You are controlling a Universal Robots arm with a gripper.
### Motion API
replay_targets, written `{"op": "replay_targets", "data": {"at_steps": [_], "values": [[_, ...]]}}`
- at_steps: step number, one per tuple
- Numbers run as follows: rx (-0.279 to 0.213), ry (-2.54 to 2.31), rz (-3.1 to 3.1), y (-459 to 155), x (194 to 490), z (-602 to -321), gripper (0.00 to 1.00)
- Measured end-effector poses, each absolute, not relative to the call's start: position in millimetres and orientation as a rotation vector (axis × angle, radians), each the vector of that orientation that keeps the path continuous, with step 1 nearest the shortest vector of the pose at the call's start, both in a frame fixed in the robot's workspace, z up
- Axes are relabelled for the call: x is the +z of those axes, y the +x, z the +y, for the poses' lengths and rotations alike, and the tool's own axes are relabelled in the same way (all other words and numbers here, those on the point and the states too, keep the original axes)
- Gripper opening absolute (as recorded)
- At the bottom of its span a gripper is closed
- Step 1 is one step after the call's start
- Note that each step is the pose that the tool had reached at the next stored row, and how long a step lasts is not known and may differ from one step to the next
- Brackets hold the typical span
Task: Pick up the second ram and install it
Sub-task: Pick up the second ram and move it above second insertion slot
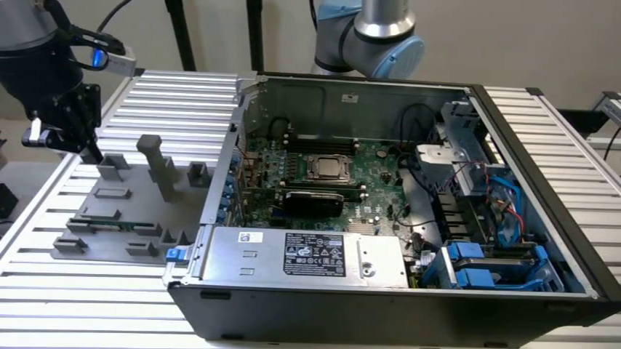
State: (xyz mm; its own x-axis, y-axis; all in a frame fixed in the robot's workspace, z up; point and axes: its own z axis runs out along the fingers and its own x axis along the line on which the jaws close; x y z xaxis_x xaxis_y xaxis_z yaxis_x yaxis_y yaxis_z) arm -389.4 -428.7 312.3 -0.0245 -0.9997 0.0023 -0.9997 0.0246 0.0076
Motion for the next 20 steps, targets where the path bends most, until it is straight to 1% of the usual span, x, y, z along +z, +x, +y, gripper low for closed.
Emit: {"op": "replay_targets", "data": {"at_steps": [3,4,5,7,8,10,20], "values": [[-0.006,2.189,-2.244,-390,310,-429,0.12],[-0.006,2.189,-2.244,-390,310,-429,0.17],[-0.006,2.189,-2.244,-390,309,-430,0.17],[-0.006,2.189,-2.244,-390,307,-430,0.3],[-0.006,2.189,-2.244,-391,306,-430,0.3],[-0.006,2.189,-2.244,-391,303,-431,0.42],[-0.002,2.189,-2.247,-395,286,-441,0.42]]}}
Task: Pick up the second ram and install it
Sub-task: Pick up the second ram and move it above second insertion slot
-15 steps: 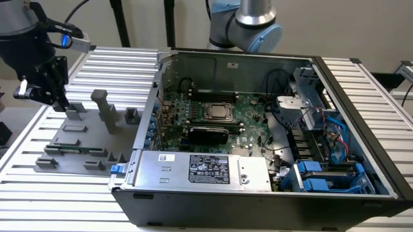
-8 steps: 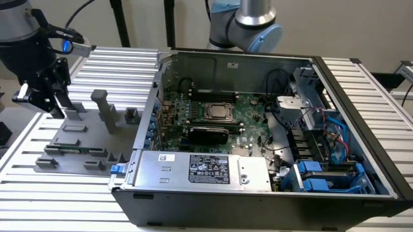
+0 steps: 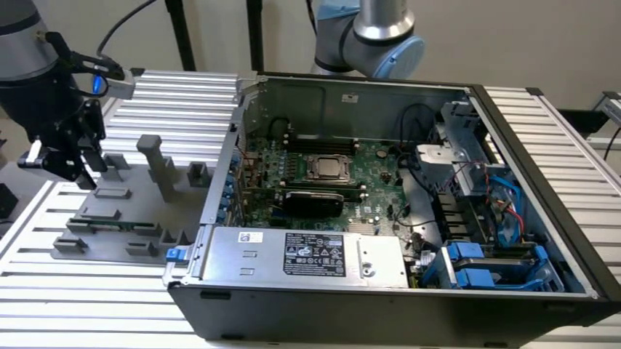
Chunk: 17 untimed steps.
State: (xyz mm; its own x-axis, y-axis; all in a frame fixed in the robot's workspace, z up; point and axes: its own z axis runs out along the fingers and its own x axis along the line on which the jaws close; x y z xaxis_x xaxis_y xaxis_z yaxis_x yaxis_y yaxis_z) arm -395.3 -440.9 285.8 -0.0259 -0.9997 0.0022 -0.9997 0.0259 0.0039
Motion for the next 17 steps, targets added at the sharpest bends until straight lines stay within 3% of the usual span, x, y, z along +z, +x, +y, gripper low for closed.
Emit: {"op": "replay_targets", "data": {"at_steps": [17], "values": [[0.002,2.175,-2.267,-396,255,-458,0.42]]}}
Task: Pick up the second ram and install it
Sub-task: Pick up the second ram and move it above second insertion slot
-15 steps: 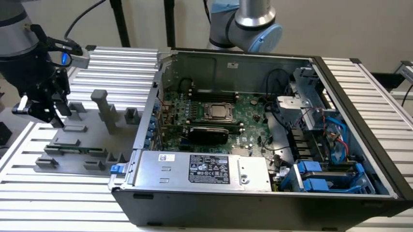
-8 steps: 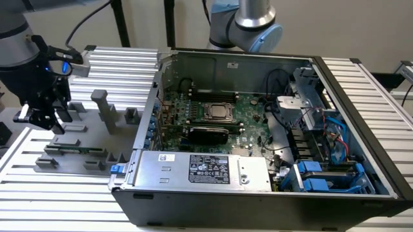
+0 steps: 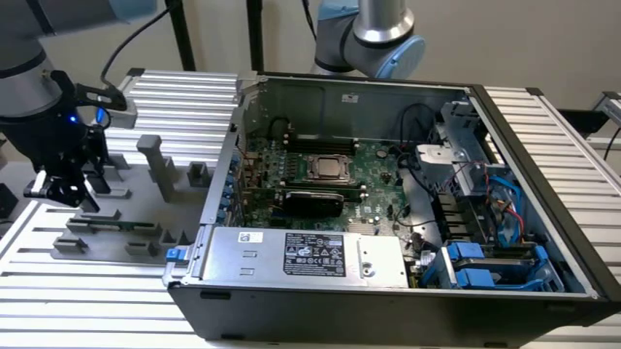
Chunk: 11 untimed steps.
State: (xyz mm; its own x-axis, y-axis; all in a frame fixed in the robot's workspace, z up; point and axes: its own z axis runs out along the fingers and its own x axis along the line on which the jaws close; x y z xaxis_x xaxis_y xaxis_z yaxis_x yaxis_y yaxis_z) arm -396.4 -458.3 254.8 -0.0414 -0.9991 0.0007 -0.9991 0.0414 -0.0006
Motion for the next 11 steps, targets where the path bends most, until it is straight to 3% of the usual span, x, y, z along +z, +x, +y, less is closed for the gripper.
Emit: {"op": "replay_targets", "data": {"at_steps": [11], "values": [[0.001,2.175,-2.267,-396,235,-459,0.42]]}}
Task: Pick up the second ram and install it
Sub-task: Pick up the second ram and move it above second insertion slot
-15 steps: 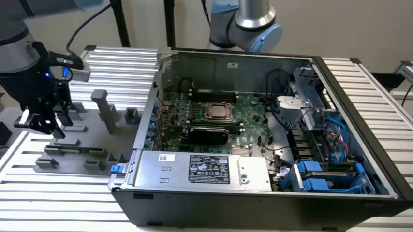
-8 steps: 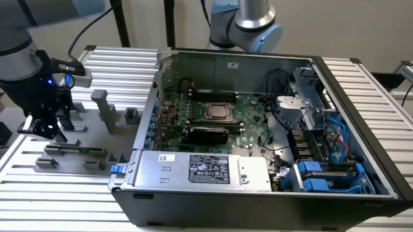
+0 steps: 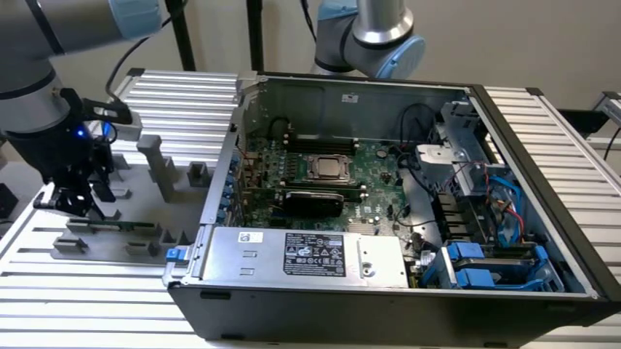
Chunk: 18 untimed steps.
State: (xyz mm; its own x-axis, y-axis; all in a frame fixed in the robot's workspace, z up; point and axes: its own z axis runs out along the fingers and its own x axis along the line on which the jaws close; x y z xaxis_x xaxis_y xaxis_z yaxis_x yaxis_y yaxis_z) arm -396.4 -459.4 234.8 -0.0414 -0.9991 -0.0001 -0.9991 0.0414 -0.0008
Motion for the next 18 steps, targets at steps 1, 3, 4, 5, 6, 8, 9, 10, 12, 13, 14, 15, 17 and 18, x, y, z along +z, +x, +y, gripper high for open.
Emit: {"op": "replay_targets", "data": {"at_steps": [1,3,4,5,6,8,9,10,12,13,14,15,17,18], "values": [[-0.001,-2.175,2.266,-396,233,-460,0.42],[-0.001,-2.175,2.266,-396,229,-460,0.42],[-0.001,-2.174,2.266,-396,227,-460,0.42],[-0.001,-2.174,2.266,-396,226,-460,0.42],[-0.001,-2.174,2.266,-396,224,-460,0.42],[-0.001,-2.174,2.266,-396,220,-461,0.42],[-0.001,-2.175,2.266,-396,218,-461,0.42],[0.0,-2.175,2.266,-396,217,-461,0.42],[0.0,-2.174,2.266,-396,213,-462,0.42],[0.0,-2.174,2.266,-396,211,-462,0.42],[0.0,-2.174,2.266,-395,209,-462,0.42],[0.001,-2.174,2.266,-395,207,-462,0.42],[0.002,-2.173,2.265,-393,204,-462,0.42],[0.002,-2.173,2.265,-393,202,-462,0.42]]}}
